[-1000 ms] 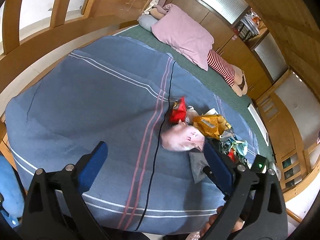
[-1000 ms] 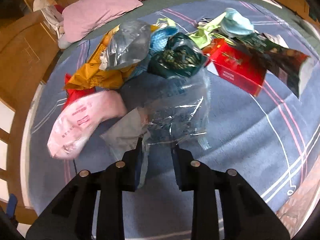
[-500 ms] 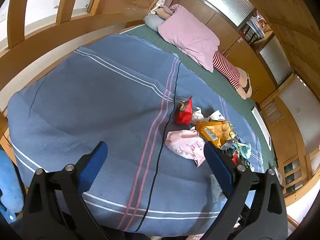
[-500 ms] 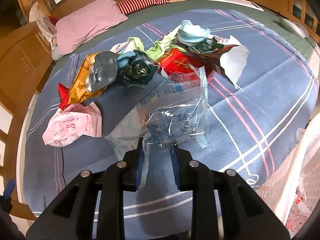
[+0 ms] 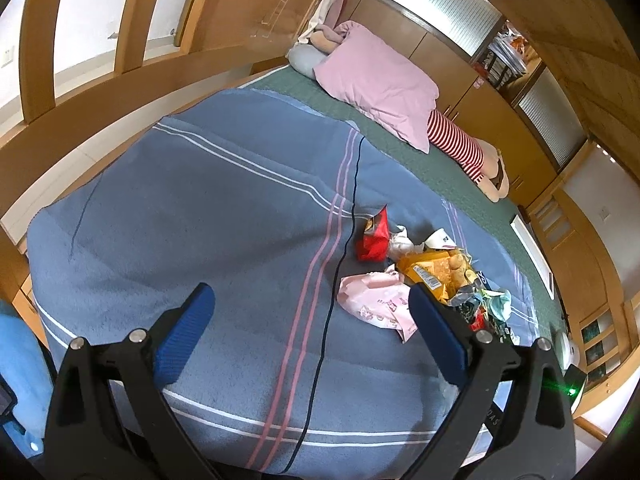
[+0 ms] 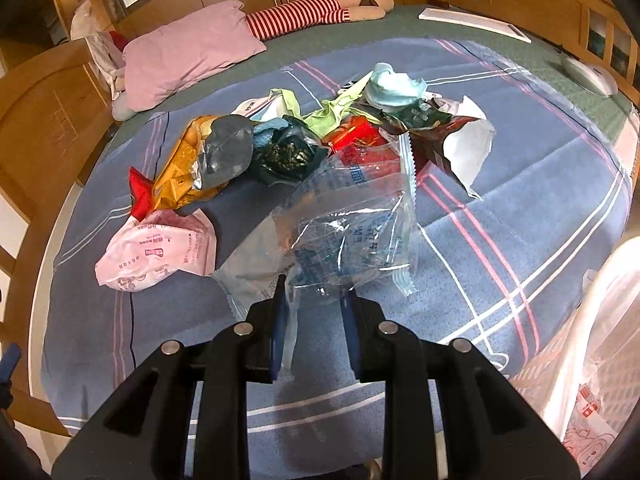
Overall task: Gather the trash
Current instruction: 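Close the right gripper on the clear plastic bag and lift it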
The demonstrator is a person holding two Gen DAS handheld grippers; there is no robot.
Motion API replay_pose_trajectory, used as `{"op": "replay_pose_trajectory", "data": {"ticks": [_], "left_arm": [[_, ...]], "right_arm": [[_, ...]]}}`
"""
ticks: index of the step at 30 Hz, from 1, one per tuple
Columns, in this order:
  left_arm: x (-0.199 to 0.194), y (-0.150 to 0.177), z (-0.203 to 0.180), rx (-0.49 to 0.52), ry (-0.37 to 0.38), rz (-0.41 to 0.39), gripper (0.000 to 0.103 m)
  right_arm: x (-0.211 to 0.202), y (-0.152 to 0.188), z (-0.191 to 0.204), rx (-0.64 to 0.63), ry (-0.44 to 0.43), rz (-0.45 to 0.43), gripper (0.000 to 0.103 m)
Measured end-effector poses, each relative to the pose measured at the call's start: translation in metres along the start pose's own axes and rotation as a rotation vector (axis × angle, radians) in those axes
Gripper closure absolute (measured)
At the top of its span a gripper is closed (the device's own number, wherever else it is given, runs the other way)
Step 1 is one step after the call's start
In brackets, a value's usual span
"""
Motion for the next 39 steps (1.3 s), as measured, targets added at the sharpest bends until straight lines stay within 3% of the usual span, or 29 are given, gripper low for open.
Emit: {"op": "replay_pose_trajectory", "data": {"ticks": [15, 39], "left_arm": [[0.003, 0.000, 0.001, 0.010, -0.007, -0.003, 0.006], [0.013, 0.003, -0.006, 0.024, -0.004, 0.030, 0.004]], "right_arm": [[0.005, 0.002, -0.003, 0.012, 0.000, 0.019, 0.076], [-0.003, -0.005, -0.014, 0.025, -0.007, -0.021, 0.076]]}}
Point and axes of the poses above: each gripper's, at about its wrist camera, not at the fingertips, and x roughly the way its jaws point, z to its left, y to its underside, the point moved 6 cm from there along x, roughly the way its jaws point, and after that the axes turned 8 degrees about x, right-handed, at the moved point
